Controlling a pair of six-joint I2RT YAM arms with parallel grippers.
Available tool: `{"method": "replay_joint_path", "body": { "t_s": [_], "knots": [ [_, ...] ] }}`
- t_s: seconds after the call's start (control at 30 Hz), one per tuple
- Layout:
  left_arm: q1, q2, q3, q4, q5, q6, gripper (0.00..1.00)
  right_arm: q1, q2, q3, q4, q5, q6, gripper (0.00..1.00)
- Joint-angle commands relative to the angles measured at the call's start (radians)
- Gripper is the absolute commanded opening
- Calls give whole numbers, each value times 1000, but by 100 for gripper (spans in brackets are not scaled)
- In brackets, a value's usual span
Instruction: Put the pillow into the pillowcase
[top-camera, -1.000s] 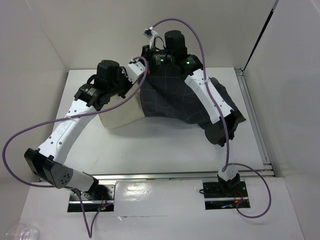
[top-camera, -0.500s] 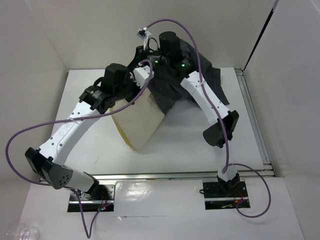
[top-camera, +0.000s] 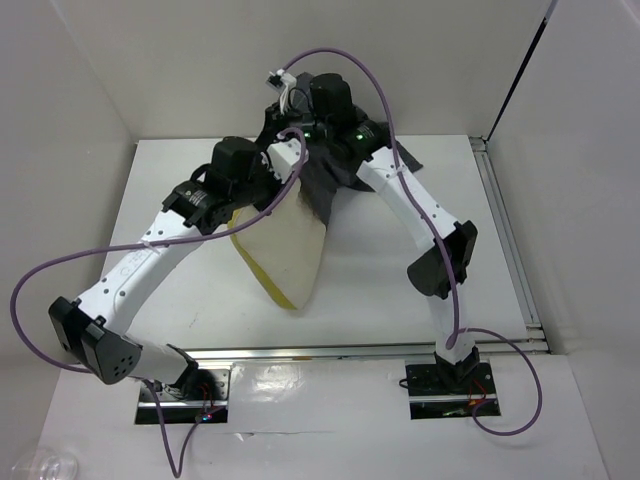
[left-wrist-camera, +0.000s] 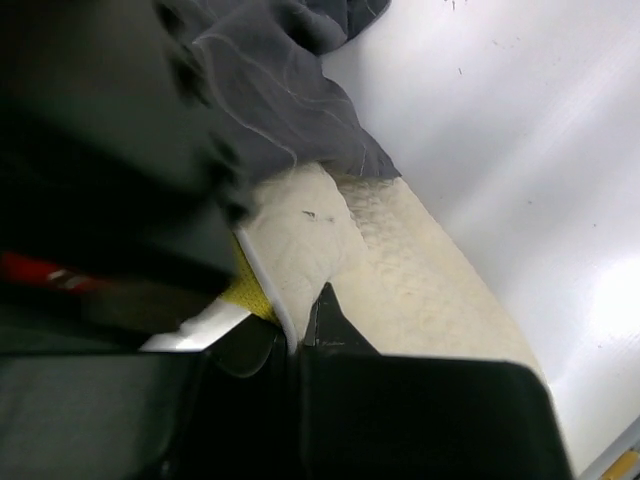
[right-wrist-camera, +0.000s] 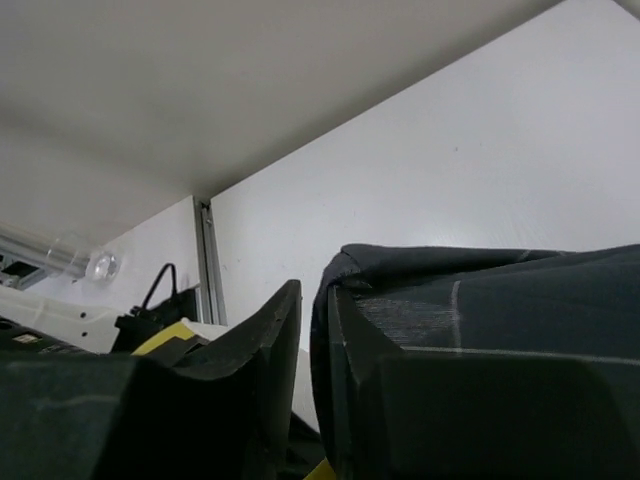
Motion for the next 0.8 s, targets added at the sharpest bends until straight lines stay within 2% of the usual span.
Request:
{"method": "replay_joint_path", "body": {
  "t_s": [0.0,0.03,0.07,0.17,0.23,0.33,0.4,0.53,0.63,0.77],
  "knots": [
    [9,-45,-14,223,10,3,0,56,-110,-57,-2,20,-82,27],
    [10,-54,-33,223,10,3,0,56,-119,-75,-2,52,-99,51],
    [10,-55,-42,223,10,3,0,56,-119,-90,-2,79,-110,61],
    [31,-64,-76,232,-10,3,0,45,-156,-160,44,179,-153,78],
    [62,-64,-89,232,-21,3,0,19,-185,-217,93,231,-165,81],
    [92,-64,-131,243,-33,3,0,-19,-206,-259,136,392,-178,84],
    [108,-64,-165,252,-33,3,0,-60,-217,-268,159,431,-187,85],
    [172,-64,-226,291,-32,3,0,-129,-286,-372,249,464,-187,88],
    [238,-6,-235,291,-15,3,0,-174,-306,-420,283,465,-187,88],
    [327,92,-217,312,24,-6,0,-214,-322,-469,253,434,-221,84]
  ]
}}
